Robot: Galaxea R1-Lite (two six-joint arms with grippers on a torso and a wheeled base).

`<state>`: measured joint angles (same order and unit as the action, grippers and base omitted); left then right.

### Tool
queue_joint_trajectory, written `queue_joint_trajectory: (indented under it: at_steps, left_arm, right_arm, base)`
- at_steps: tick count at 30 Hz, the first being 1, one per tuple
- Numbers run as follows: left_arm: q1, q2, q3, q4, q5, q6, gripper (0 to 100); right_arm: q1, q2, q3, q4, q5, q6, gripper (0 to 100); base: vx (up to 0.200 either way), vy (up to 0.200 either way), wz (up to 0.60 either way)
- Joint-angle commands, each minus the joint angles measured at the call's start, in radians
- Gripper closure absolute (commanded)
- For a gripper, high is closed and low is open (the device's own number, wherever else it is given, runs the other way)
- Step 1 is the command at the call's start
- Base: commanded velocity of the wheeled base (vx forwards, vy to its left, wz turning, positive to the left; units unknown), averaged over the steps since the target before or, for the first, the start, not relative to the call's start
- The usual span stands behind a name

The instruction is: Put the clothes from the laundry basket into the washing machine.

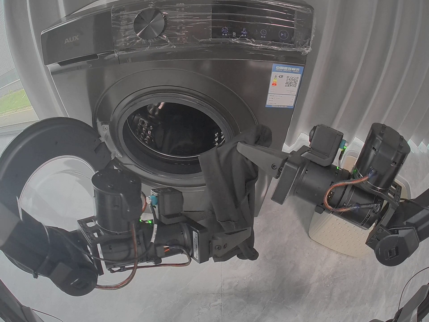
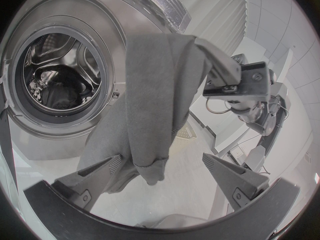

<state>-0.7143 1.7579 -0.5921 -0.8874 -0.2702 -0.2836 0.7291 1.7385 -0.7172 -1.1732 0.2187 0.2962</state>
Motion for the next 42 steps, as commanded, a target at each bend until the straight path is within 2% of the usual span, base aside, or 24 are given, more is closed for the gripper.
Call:
queue_joint_trajectory:
  at_steps: [1, 5, 8, 9, 11, 14, 15, 18, 24, 30, 35, 39, 40, 42]
  left_arm:
    - [-0.008, 0.124, -0.025, -0.059, 0.026, -0.005, 0]
    - [-0.01, 0.175, -0.035, -0.094, 0.034, -0.005, 0]
    - [-0.01, 0.219, -0.063, -0.125, 0.045, -0.02, 0]
    - [-0.01, 0.249, -0.08, -0.148, 0.057, -0.043, 0]
    - [-0.01, 0.275, -0.086, -0.182, 0.063, -0.057, 0]
    - [-0.011, 0.311, -0.086, -0.242, 0.071, -0.057, 0]
    - [-0.011, 0.324, -0.086, -0.263, 0.08, -0.057, 100]
    - [-0.011, 0.348, -0.086, -0.311, 0.098, -0.058, 100]
    - [-0.011, 0.351, -0.071, -0.372, 0.1, -0.058, 100]
    - [-0.013, 0.282, 0.04, -0.505, 0.109, -0.057, 100]
    - [-0.021, 0.216, 0.156, -0.591, 0.111, -0.054, 100]
    - [-0.03, 0.192, 0.198, -0.627, 0.111, -0.052, 100]
    - [-0.053, 0.143, 0.249, -0.657, 0.111, -0.051, 100]
    - [-0.07, 0.107, 0.261, -0.657, 0.106, -0.051, 100]
  right_arm:
    - [0.001, -0.002, 0.001, -0.002, 0.001, 0.0, 100]
    - [0.001, -0.002, 0.002, -0.002, 0.001, 0.001, 100]
    - [0.001, -0.004, 0.004, -0.005, 0.001, 0.003, 100]
    - [0.001, -0.004, 0.009, -0.02, -0.001, 0.001, 100]
    - [0.001, -0.004, 0.012, -0.033, -0.001, 0.001, 100]
    - [0.001, -0.004, 0.013, -0.036, -0.009, 0.001, 100]
    - [0.001, -0.004, 0.013, -0.036, -0.013, 0.001, 100]
    - [-0.001, -0.004, 0.013, -0.036, -0.016, 0.001, 100]
    - [-0.016, -0.002, 0.013, -0.036, -0.016, 0.003, 100]
    - [-0.063, 0.004, 0.01, -0.036, -0.035, 0.054, 100]
    - [-0.125, 0.041, 0.016, -0.042, -0.067, 0.054, 100]
    - [-0.134, 0.05, 0.028, -0.052, -0.071, 0.054, 100]
    - [-0.152, 0.075, 0.053, -0.072, -0.071, 0.054, 100]
    - [-0.155, 0.104, 0.068, -0.089, -0.071, 0.051, 100]
  base:
    - [0.0, 0.0, 0.0]
    - [0.0, 0.0, 0.0]
    - [0.0, 0.0, 0.0]
    - [0.0, 0.0, 0.0]
    - [0.0, 0.0, 0.0]
    - [0.0, 0.0, 0.0]
    - [0.0, 0.0, 0.0]
    - [0.0, 0.0, 0.0]
    - [0.0, 0.0, 0.0]
    - [0.0, 0.0, 0.0]
    - [0.0, 0.0, 0.0]
    - [0.0, 0.0, 0.0]
    - [0.0, 0.0, 0.0]
    - [0.0, 0.0, 0.0]
